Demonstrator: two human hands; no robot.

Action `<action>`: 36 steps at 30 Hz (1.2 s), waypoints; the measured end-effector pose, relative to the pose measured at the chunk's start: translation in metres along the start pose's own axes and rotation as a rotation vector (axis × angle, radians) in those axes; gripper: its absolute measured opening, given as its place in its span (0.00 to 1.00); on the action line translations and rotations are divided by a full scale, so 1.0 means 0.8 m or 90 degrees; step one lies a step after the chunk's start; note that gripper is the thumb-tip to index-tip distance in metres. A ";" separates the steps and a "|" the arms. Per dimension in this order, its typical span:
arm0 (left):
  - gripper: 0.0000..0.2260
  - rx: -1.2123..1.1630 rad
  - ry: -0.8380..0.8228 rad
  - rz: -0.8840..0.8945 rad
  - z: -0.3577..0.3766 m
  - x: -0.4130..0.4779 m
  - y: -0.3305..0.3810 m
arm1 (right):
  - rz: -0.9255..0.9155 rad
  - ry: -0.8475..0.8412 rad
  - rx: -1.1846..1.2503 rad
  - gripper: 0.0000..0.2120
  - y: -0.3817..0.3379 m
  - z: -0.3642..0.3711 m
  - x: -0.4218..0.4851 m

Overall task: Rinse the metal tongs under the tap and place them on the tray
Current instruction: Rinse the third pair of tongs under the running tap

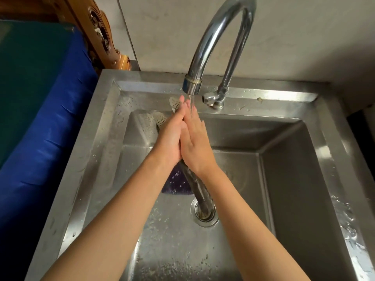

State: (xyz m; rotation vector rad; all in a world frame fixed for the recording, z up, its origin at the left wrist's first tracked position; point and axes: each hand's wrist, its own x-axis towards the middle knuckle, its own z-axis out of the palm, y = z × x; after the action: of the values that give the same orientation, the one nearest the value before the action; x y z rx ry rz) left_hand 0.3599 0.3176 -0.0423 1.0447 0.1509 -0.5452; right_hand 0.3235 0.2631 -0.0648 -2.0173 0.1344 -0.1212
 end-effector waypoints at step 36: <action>0.07 0.127 0.214 -0.011 -0.010 0.015 -0.021 | 0.131 0.243 0.129 0.11 0.003 -0.011 0.015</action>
State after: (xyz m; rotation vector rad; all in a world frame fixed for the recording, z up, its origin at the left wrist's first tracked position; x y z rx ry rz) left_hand 0.3630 0.3135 -0.0637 1.3264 0.4085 -0.4027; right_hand 0.3341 0.2523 -0.0626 -1.7491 0.5489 -0.3731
